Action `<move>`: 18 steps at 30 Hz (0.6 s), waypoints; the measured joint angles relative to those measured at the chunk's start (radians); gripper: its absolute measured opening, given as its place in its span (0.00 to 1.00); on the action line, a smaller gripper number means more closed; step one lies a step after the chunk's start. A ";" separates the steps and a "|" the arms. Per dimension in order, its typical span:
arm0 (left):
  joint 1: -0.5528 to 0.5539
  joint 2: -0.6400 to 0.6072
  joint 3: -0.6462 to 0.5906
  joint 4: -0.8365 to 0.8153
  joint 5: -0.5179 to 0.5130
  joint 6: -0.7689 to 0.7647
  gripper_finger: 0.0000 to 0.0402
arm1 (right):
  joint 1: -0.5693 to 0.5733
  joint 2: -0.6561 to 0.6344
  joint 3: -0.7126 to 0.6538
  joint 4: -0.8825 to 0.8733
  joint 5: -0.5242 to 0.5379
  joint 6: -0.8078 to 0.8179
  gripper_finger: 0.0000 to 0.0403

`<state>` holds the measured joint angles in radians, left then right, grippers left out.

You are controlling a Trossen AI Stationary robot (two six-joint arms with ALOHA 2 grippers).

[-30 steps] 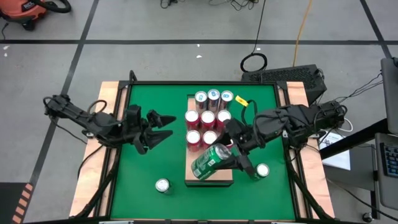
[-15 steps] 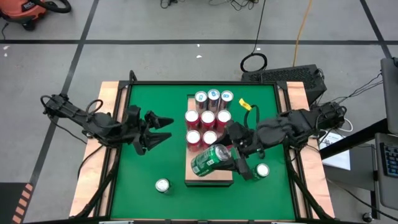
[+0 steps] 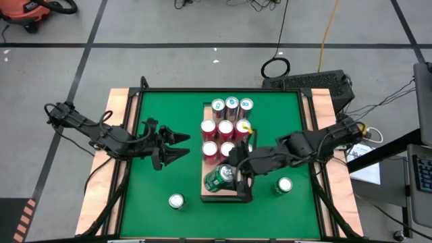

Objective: Place canned beverage on shelf
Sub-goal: Put the green soda can on the shelf

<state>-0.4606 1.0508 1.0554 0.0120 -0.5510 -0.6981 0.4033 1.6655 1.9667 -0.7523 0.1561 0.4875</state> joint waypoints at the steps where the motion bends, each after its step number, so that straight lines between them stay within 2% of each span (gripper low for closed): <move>1: 0.000 0.000 0.000 0.000 0.000 0.004 0.95 | 0.000 0.008 0.000 0.002 0.001 -0.013 0.75; 10: 0.000 0.000 0.000 -0.025 -0.004 0.004 0.95 | -0.012 0.076 0.000 0.006 0.005 -0.153 0.75; 18: -0.017 0.000 0.000 -0.030 0.036 -0.038 0.95 | -0.019 0.125 -0.001 0.001 0.001 -0.174 0.75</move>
<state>-0.4780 1.0512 1.0554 -0.0177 -0.5152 -0.7364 0.3840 1.7906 1.9659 -0.7517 0.1574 0.3130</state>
